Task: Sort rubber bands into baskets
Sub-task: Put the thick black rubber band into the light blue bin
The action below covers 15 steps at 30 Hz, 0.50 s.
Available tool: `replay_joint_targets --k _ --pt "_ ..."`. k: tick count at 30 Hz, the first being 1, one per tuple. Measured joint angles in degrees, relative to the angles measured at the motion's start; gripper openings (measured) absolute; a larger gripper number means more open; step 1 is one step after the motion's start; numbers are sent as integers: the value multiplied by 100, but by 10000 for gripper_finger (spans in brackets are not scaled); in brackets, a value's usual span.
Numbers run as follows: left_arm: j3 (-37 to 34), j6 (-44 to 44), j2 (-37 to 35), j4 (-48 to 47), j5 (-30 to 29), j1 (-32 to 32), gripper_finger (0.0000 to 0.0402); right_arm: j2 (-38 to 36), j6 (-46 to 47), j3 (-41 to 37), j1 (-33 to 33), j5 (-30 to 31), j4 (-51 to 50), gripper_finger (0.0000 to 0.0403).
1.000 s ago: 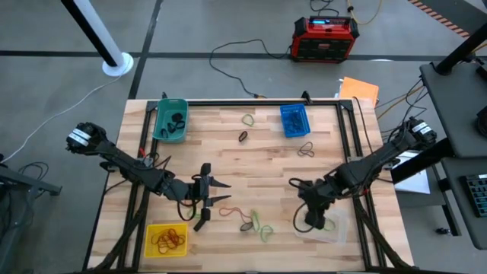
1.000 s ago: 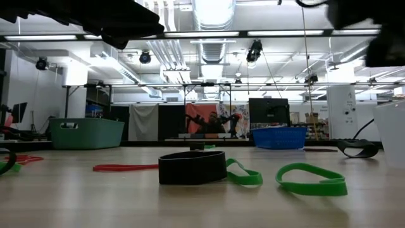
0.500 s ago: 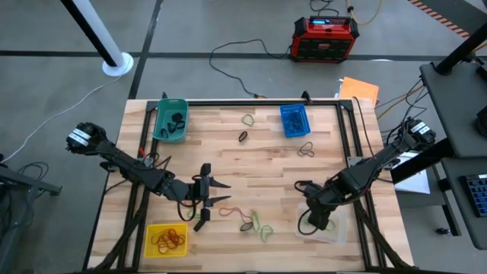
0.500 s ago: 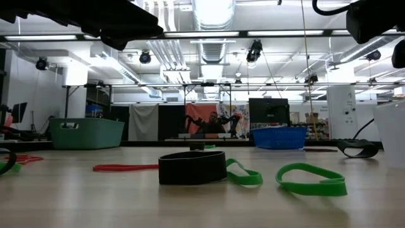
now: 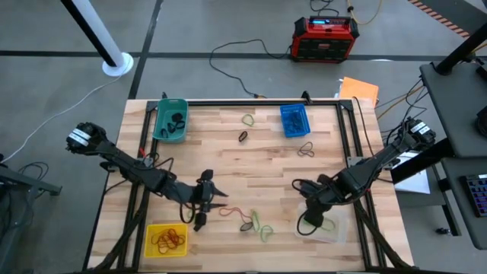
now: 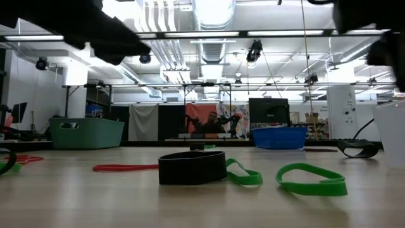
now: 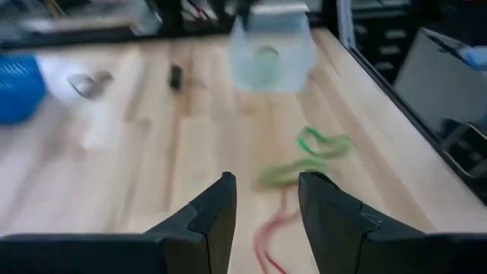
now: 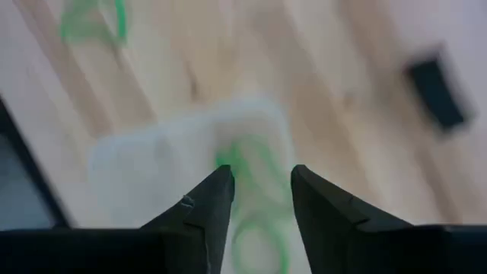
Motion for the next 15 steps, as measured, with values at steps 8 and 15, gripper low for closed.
replay_joint_targets --k 8,15 --pt "0 -844 -2 -629 646 1 127 0 -2236 0 -5 2544 1422 147" --pt "5 -1061 2 -762 688 3 127 0 -4168 0 -7 3747 2896 147"
